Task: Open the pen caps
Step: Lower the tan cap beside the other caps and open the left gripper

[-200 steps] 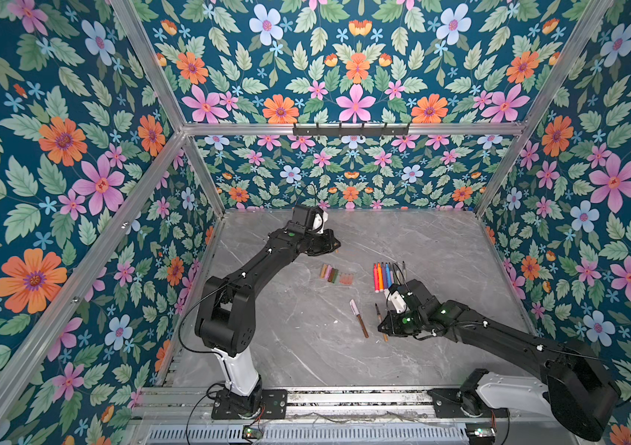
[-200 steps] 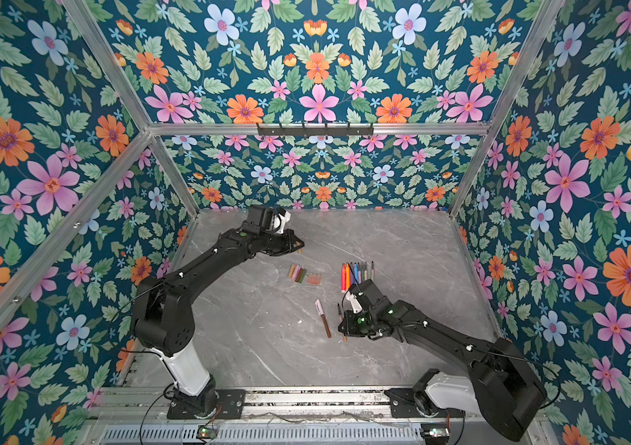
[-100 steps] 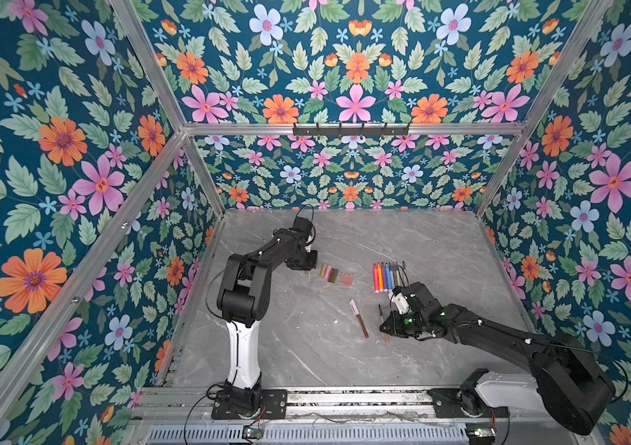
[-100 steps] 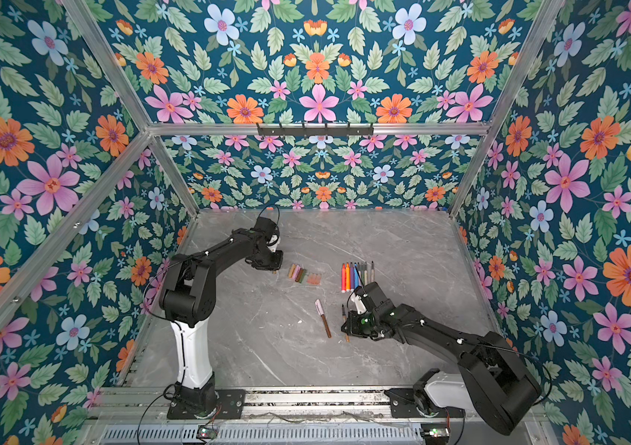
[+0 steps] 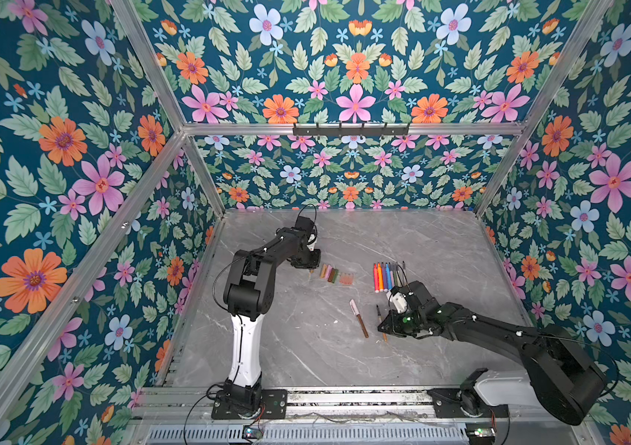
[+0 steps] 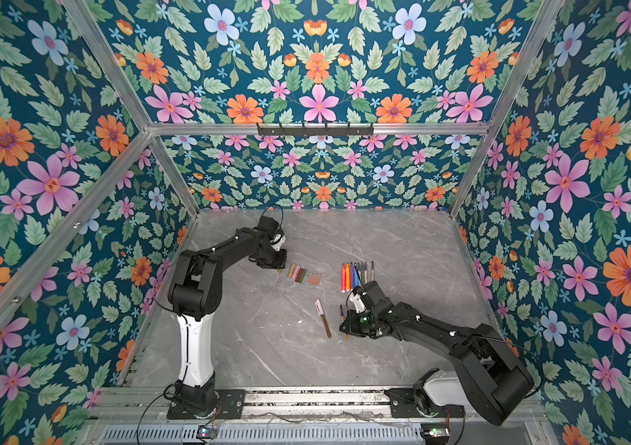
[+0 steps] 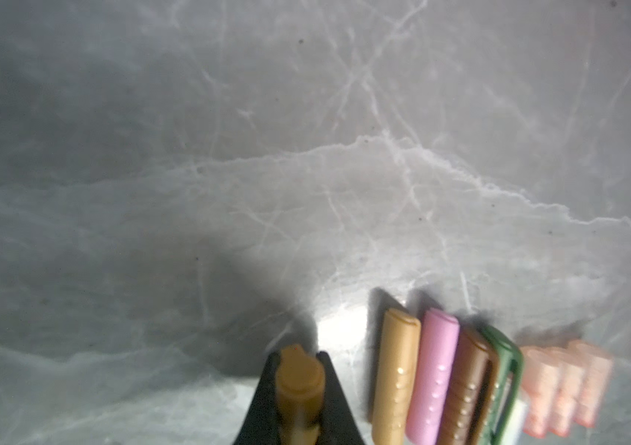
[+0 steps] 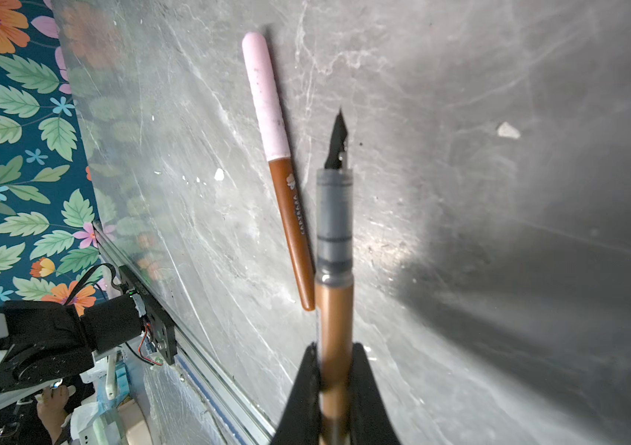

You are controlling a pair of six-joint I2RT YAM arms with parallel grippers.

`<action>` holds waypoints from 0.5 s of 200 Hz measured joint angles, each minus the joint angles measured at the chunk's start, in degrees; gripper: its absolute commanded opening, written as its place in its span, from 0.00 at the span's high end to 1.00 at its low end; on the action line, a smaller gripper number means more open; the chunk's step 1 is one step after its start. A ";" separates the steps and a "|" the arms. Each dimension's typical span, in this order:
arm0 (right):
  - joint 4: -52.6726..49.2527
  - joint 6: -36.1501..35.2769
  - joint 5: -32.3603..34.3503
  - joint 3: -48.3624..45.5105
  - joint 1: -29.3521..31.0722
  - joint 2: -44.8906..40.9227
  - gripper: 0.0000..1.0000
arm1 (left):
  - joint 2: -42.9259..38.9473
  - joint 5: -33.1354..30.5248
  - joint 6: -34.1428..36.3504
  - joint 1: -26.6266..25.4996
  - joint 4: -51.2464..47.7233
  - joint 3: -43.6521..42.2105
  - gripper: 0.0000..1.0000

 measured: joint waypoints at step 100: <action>0.22 0.00 -0.70 0.24 -0.11 1.01 1.00 | -2.10 5.07 -1.66 -0.15 3.08 -3.65 0.54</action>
